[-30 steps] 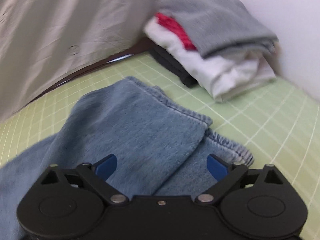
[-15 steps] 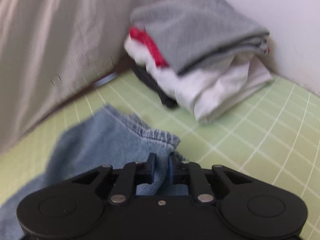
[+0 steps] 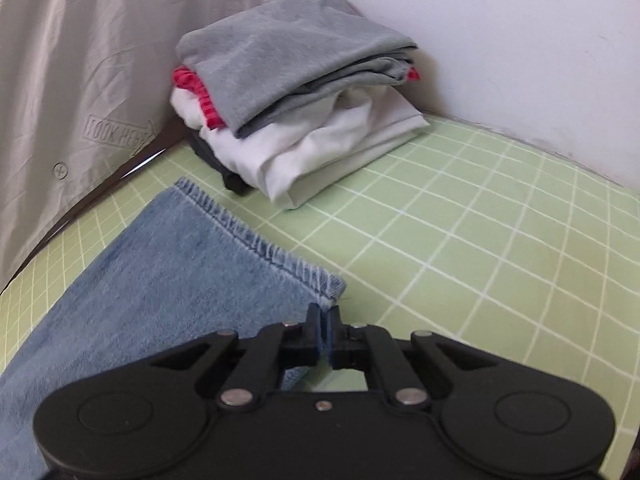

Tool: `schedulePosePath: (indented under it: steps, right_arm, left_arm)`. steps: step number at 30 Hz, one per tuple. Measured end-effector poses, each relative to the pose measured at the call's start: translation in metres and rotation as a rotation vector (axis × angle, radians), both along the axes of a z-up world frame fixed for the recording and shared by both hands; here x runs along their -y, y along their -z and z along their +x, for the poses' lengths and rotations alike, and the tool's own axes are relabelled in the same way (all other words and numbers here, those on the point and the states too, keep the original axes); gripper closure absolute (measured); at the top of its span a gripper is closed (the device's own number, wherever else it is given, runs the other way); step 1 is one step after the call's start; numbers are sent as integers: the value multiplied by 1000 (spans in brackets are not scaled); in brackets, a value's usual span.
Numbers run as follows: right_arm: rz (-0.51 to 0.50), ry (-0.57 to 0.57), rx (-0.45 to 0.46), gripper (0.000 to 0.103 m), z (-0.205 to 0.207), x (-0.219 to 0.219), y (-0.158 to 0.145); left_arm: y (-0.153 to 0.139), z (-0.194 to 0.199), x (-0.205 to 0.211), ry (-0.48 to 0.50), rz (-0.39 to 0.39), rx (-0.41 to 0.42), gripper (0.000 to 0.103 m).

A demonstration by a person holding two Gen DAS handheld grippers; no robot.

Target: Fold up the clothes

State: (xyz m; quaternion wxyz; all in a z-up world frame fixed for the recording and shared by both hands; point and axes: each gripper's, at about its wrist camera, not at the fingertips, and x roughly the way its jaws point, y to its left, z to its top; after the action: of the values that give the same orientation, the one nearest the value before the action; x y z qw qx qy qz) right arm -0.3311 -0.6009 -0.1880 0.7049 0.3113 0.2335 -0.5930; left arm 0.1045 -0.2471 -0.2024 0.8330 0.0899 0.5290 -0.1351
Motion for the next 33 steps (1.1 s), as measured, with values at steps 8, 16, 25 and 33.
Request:
schedulePosePath:
  steps: [8,16,25,33]
  right_arm:
    - [-98,-115,-227,17,57,-31,-14]
    - [-60,-439,-199,1,128,-93,7]
    - [-22,-531,-169,0,145,-125,27]
    - [-52,-504,-159,0,144,-132,29]
  left_arm:
    - [1,-3,-1,-1,-7,20,0]
    - [1,-8,-7,32,-35,60,0]
    - [-29,0,-85,-181,-337,133,0]
    - [-38,4,-198,-541,-455,212,0]
